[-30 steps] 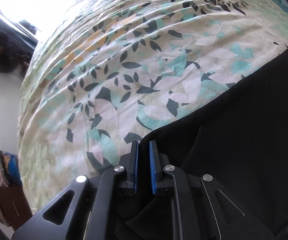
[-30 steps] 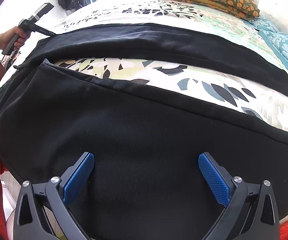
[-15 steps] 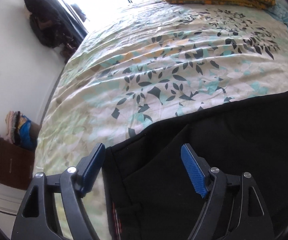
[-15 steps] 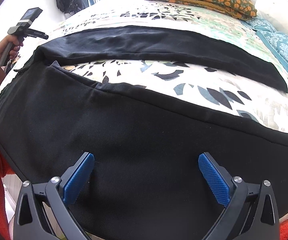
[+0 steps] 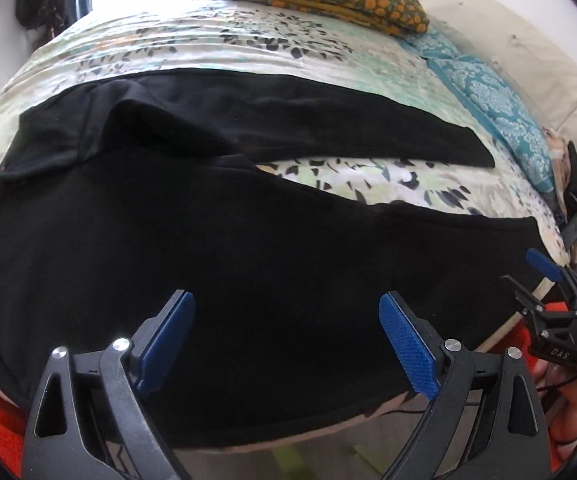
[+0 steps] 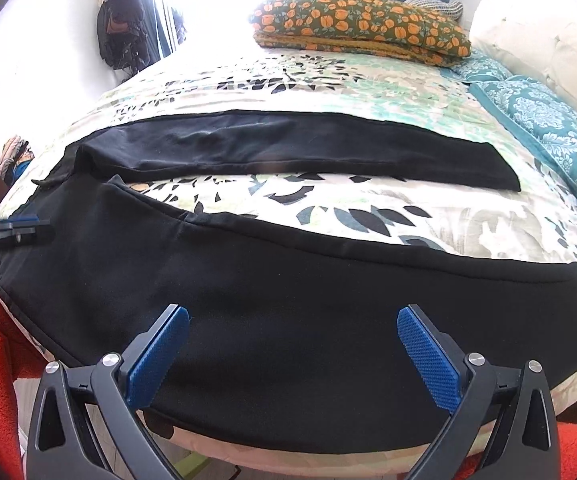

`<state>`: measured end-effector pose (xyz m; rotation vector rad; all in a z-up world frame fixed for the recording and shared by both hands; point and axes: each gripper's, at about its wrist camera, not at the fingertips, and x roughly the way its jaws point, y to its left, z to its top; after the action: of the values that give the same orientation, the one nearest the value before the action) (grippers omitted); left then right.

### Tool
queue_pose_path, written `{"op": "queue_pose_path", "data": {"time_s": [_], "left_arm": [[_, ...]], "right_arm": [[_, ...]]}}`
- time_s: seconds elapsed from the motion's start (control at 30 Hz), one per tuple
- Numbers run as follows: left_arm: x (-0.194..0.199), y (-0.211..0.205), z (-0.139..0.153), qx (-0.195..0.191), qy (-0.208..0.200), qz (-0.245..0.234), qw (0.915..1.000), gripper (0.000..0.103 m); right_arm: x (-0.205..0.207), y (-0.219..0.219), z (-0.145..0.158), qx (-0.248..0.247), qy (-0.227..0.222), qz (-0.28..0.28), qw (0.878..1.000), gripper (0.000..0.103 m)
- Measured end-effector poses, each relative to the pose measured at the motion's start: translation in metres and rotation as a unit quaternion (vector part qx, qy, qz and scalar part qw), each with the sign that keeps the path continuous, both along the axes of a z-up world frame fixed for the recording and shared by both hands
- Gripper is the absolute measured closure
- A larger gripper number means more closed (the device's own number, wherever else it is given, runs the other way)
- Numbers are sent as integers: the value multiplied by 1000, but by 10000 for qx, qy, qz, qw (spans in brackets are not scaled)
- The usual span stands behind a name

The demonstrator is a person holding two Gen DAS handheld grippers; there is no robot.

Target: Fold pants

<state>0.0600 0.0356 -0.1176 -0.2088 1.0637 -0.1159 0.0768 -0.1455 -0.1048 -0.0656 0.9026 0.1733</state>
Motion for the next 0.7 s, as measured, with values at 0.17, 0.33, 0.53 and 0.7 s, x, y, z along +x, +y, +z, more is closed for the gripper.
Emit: {"op": "queue_pose_path", "data": {"time_s": [0.17, 0.33, 0.53, 0.7], "left_arm": [[-35, -21, 26, 76, -525, 123, 9985, 8], [-67, -10, 25, 211, -679, 503, 9962, 7], [-71, 8, 36, 371, -1046, 939, 9894, 7], [-69, 4, 50, 522, -1520, 965, 9823, 6]], "right_arm": [[-30, -13, 41, -39, -1015, -254, 9945, 0], [-36, -18, 36, 134, -714, -262, 9970, 0], [-53, -23, 61, 228, -1534, -442, 9869, 0], [-46, -23, 40, 365, -984, -368, 9938, 0]]}}
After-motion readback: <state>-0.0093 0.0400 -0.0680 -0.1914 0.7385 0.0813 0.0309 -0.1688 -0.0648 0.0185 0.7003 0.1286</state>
